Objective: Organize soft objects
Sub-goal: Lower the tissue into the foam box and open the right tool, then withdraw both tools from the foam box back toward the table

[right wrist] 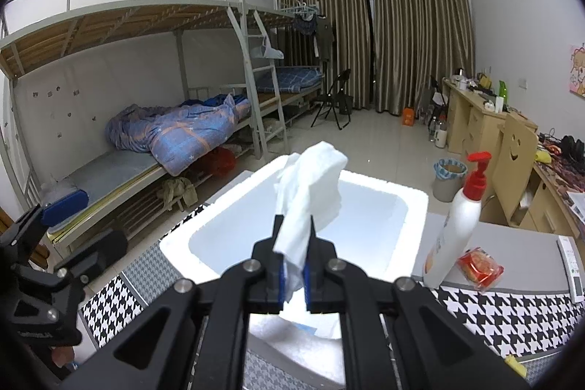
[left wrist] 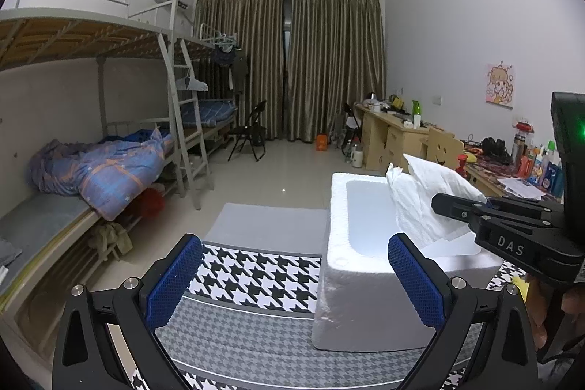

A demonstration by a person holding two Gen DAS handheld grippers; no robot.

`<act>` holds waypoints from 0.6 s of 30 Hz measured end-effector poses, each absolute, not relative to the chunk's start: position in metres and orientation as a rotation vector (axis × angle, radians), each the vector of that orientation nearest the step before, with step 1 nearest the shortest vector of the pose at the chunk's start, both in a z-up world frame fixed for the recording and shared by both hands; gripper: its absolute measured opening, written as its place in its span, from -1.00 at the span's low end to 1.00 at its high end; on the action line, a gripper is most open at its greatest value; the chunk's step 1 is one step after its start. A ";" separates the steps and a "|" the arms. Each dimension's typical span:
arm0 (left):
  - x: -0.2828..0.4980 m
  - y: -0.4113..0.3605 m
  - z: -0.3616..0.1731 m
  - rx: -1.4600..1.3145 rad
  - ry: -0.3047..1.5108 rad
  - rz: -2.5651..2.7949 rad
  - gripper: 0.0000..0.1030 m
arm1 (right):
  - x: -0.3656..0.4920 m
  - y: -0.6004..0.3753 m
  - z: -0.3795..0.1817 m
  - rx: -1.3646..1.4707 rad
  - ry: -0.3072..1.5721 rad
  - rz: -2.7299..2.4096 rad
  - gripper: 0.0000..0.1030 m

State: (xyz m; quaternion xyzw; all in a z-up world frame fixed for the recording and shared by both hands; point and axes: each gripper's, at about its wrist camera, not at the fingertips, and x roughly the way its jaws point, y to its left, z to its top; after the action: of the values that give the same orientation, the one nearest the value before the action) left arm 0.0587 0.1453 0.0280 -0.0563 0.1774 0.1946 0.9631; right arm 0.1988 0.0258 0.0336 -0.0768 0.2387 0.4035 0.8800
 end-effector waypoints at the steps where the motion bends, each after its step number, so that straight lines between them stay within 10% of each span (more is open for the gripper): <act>1: 0.059 0.147 0.028 -0.115 0.359 0.395 0.98 | 0.199 0.027 0.033 -0.165 0.501 0.843 -0.69; 7: 0.057 0.149 0.029 -0.122 0.353 0.405 0.98 | 0.199 0.028 0.033 -0.145 0.494 0.832 0.41; 18: 0.052 0.146 0.030 -0.116 0.351 0.421 0.98 | 0.193 0.017 0.041 -0.129 0.488 0.831 0.46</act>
State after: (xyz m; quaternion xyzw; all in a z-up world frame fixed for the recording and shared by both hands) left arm 0.0517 0.1457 0.0298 -0.0572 0.1730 0.2076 0.9611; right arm 0.1934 0.0172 0.0406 -0.0621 0.2347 0.3994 0.8841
